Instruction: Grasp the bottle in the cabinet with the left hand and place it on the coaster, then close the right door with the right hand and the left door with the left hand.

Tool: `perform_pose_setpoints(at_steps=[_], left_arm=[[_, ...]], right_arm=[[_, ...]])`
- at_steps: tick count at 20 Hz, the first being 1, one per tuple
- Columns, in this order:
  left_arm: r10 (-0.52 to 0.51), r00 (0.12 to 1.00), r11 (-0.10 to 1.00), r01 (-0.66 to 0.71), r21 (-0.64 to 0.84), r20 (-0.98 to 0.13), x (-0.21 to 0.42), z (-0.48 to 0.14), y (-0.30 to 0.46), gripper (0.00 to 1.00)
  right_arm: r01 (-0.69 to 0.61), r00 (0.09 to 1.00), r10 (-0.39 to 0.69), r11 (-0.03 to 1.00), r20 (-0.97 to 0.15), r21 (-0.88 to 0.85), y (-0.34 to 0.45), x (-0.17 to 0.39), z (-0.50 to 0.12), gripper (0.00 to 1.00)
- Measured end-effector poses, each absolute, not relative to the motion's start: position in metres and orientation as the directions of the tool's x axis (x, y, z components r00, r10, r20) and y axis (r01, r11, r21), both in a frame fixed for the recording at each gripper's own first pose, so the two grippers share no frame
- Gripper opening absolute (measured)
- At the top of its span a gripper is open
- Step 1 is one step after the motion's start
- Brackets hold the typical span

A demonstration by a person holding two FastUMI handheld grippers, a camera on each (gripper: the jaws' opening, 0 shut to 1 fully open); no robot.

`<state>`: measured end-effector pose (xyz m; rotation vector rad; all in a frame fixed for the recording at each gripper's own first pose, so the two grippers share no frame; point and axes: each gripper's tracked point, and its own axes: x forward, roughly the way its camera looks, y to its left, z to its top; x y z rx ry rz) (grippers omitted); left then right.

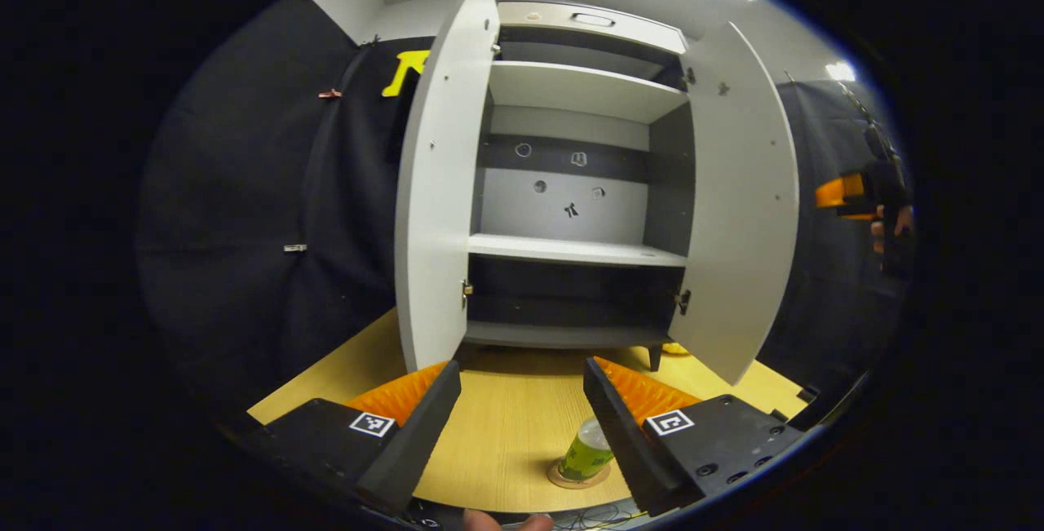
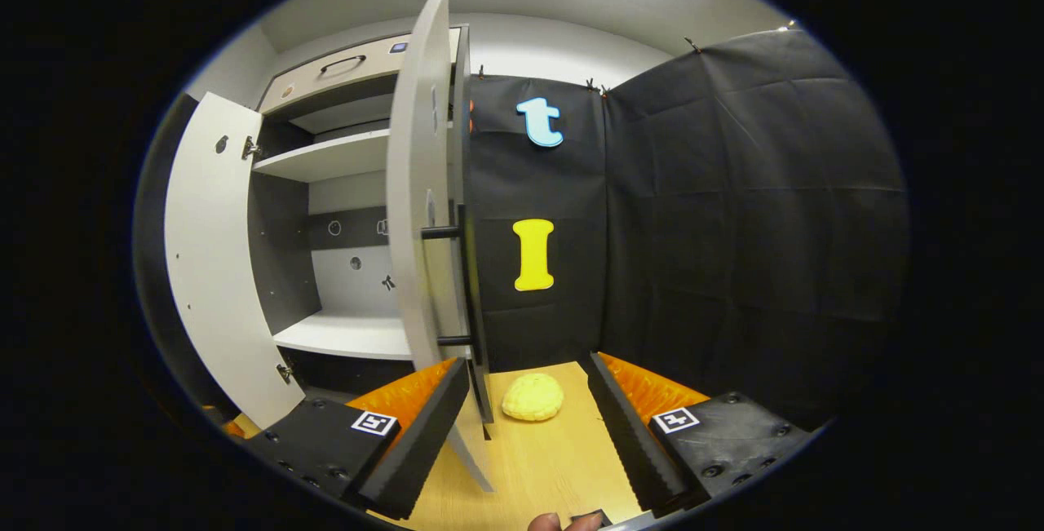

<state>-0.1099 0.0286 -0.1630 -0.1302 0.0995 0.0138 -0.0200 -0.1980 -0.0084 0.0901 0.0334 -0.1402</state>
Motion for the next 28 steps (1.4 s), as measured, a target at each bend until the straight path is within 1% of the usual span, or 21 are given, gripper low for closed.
perform_pose_setpoints(at_steps=[3, 7, 11, 13, 16, 19, 21, 28], left_arm=[[0.111, 0.990, 0.987, -0.120, -0.104, -0.087, -0.103, -0.128, 0.047, 0.96], [0.169, 0.985, 0.983, -0.171, -0.066, -0.041, -0.090, -0.086, 0.056, 0.96], [0.170, 0.985, 0.982, -0.172, -0.080, -0.025, -0.080, -0.067, 0.055, 0.96], [0.163, 0.986, 0.983, -0.164, -0.080, -0.025, -0.076, -0.068, 0.054, 0.96], [0.153, 0.988, 0.986, -0.155, -0.064, -0.032, -0.071, -0.071, 0.055, 0.96], [0.137, 0.990, 0.986, -0.138, -0.093, -0.010, -0.070, -0.067, 0.054, 0.96], [0.128, 0.992, 0.987, -0.127, -0.101, 0.001, -0.068, -0.065, 0.055, 0.96], [0.142, 0.990, 0.986, -0.143, -0.080, -0.018, -0.062, -0.068, 0.067, 0.96]], right_arm=[[0.115, 0.993, -0.111, 0.987, -0.040, 0.111, -0.214, 0.005, -0.004, 0.99], [0.078, 0.996, -0.070, 0.984, -0.055, 0.162, -0.220, 0.022, -0.005, 0.98], [0.028, 0.999, -0.022, 0.984, -0.038, 0.175, -0.202, 0.032, 0.002, 0.98], [0.029, 0.999, -0.026, 0.987, -0.021, 0.158, -0.202, 0.031, 0.003, 0.98], [0.019, 0.999, -0.014, 0.984, -0.028, 0.176, -0.198, 0.031, 0.002, 0.98], [-0.006, 1.000, 0.010, 0.988, -0.026, 0.152, -0.180, 0.029, 0.003, 0.98], [-0.048, 0.998, 0.053, 0.986, -0.028, 0.159, -0.153, 0.027, 0.003, 0.98], [-0.195, 0.978, 0.205, 0.961, -0.031, 0.195, -0.073, 0.041, -0.001, 0.98]])
